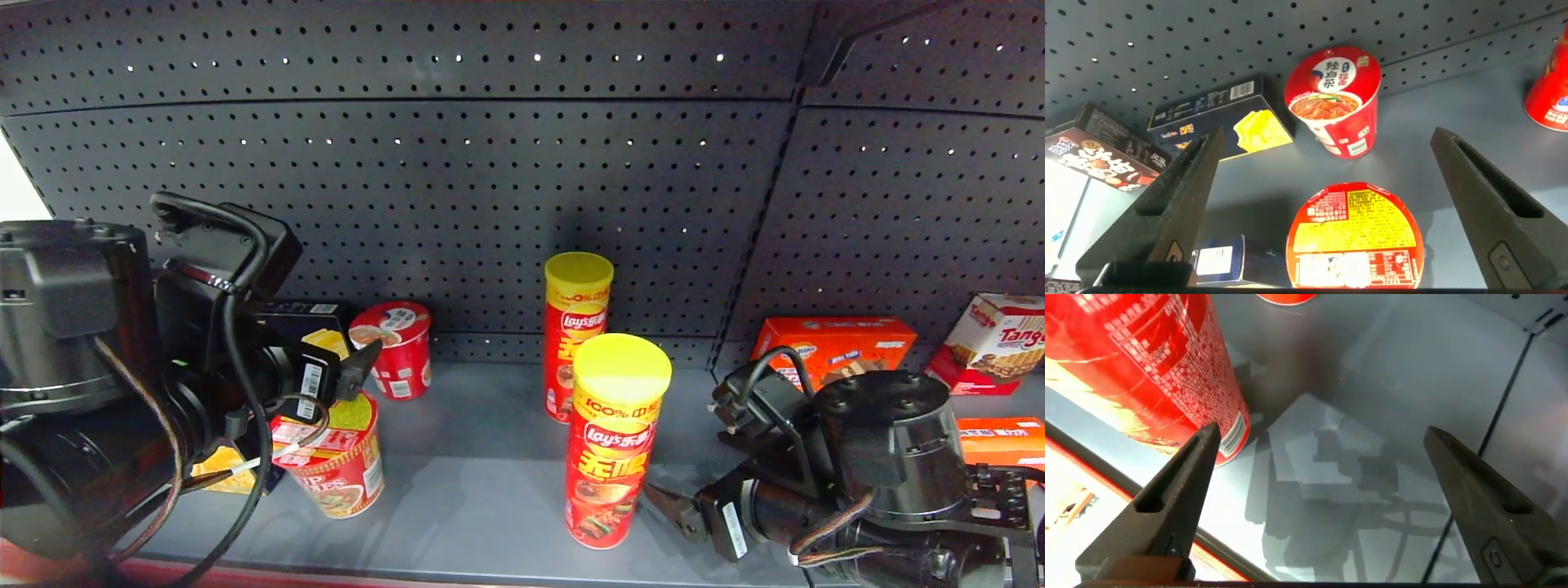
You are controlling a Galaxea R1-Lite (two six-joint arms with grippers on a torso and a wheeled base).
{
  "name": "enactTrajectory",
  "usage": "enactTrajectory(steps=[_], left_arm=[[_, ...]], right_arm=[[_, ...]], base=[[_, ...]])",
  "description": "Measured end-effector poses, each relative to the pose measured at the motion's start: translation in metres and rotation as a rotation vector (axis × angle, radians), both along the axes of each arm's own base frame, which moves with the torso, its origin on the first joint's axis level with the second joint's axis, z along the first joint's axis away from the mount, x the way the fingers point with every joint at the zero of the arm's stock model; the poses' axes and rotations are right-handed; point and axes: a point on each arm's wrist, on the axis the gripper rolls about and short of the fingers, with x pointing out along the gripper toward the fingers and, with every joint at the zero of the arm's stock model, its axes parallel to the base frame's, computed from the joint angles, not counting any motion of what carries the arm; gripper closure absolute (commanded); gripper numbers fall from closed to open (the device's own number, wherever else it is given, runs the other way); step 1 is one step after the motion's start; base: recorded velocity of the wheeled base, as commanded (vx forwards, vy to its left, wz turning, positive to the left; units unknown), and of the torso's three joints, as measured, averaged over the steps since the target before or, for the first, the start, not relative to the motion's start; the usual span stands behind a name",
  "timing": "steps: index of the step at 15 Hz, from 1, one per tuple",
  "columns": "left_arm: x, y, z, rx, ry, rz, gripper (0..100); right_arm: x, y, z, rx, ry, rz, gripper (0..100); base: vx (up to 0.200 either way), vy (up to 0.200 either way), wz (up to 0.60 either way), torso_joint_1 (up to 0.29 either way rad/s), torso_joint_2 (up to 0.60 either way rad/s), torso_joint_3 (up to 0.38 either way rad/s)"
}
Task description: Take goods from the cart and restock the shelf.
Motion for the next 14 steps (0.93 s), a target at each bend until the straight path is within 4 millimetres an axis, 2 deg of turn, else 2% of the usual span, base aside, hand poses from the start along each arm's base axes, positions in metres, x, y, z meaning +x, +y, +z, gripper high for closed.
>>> enactTrajectory(steps=[14], left_arm=[[0.0,0.0,-0.001,0.001,0.003,-0.001,0]], right_arm=[[0.008,0.015,-0.002,0.002,-0.003,0.019,0]], base=[[0.0,0.0,0.0,0.0,0.0,0.0]])
